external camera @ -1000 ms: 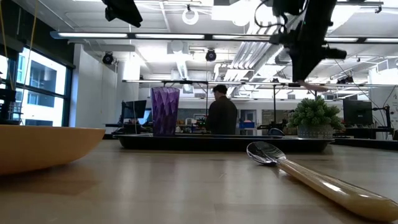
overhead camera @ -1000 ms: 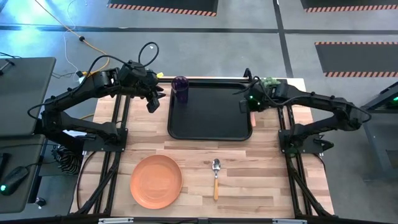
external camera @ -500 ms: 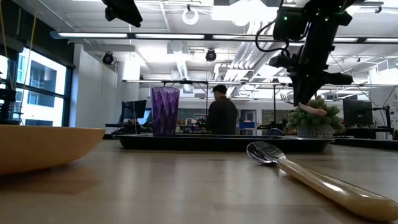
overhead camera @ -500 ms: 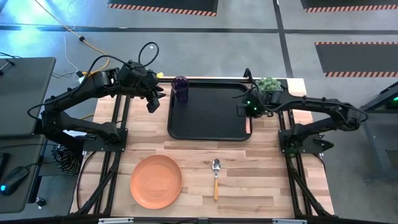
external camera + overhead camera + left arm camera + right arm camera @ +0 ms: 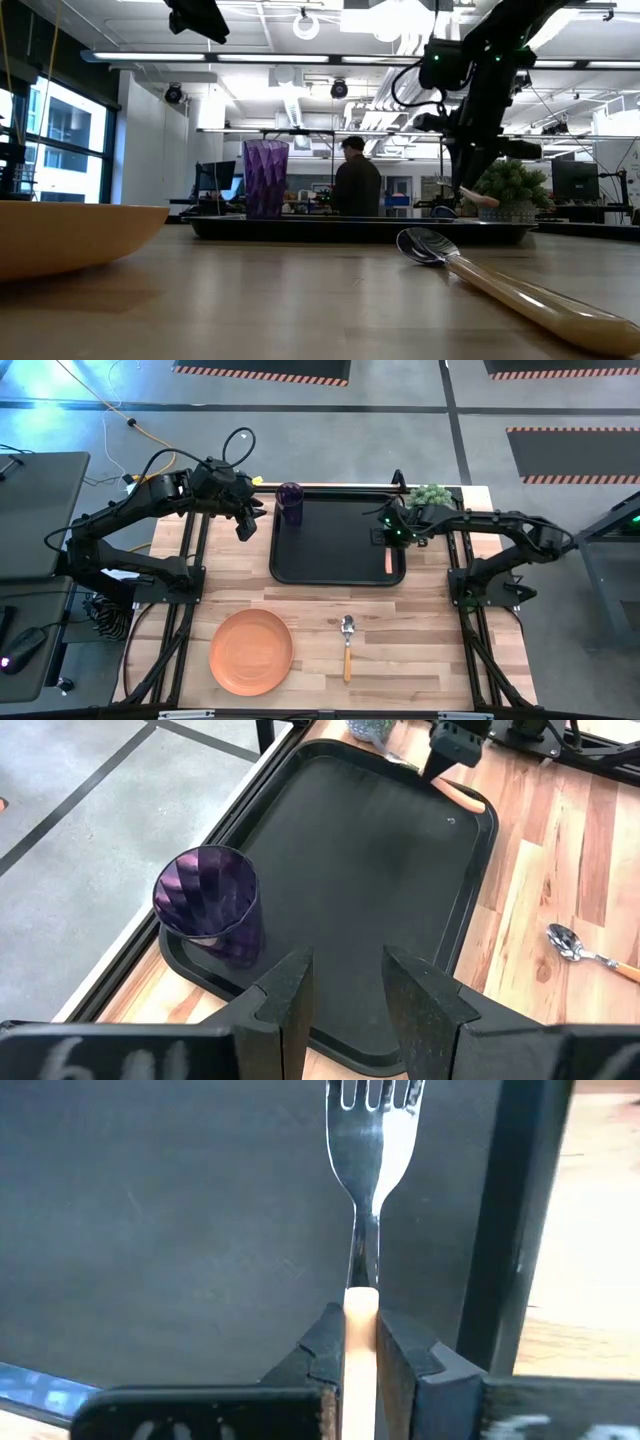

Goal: Pick and place plate/cup/fork/spoon on tray
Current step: Put the orange fork to the right of the violet cup on the black tray, then put the orange plate to the left of the orange fork on the black tray

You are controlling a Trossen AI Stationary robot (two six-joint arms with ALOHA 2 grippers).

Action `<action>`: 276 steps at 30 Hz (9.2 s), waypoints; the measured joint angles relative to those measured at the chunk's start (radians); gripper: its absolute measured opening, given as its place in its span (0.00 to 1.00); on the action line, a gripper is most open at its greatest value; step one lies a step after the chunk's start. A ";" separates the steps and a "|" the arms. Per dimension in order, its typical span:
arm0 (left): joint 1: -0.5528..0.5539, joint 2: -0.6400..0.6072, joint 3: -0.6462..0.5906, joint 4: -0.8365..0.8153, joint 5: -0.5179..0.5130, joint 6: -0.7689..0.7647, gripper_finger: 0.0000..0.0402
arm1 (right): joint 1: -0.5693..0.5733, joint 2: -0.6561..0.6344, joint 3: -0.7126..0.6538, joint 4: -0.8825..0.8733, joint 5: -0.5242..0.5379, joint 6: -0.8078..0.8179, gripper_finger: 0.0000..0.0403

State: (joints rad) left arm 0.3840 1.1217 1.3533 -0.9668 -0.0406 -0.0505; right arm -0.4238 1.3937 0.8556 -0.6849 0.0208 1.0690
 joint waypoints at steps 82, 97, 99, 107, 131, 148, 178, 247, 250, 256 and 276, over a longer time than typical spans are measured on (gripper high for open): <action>0.000 0.000 0.000 0.000 0.000 0.002 0.28 | -0.135 0.289 0.112 -0.051 -0.047 -0.115 0.04; 0.000 0.000 0.000 -0.001 0.000 0.002 0.28 | -0.135 0.289 0.112 -0.051 -0.023 -0.106 0.19; 0.000 0.000 0.000 -0.001 0.000 0.002 0.28 | -0.135 0.289 0.112 -0.051 -0.023 -0.106 0.19; 0.000 0.000 0.000 -0.001 0.000 0.002 0.28 | -0.135 0.283 0.112 -0.052 -0.034 -0.101 0.19; 0.000 0.000 0.000 -0.001 -0.011 -0.158 0.28 | 0.032 0.068 0.265 -0.252 0.084 0.003 0.20; -0.033 0.000 0.000 -0.230 0.056 -0.034 0.31 | 0.323 0.033 0.265 -0.222 0.175 0.247 0.20; -0.391 -0.009 -0.434 -0.047 0.062 0.029 0.31 | 0.461 -0.238 0.265 0.233 0.420 -0.022 0.20; -0.675 0.355 -0.608 0.447 0.082 -0.262 0.30 | 0.437 -0.249 0.265 0.187 0.304 -0.109 0.20; -0.675 0.352 -0.608 0.448 0.082 -0.262 0.31 | 0.437 -0.249 0.265 0.187 0.304 -0.109 0.20; -0.675 0.352 -0.608 0.438 0.083 -0.230 0.30 | 0.437 -0.249 0.265 0.187 0.304 -0.128 0.20; -0.678 0.398 -0.608 0.447 0.157 -0.181 0.04 | 0.437 -0.249 0.265 0.188 0.305 -0.128 0.20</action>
State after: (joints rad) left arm -0.2941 1.5196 0.7456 -0.5197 0.1162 -0.2311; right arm 0.0128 1.1442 1.1206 -0.4969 0.3255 0.9408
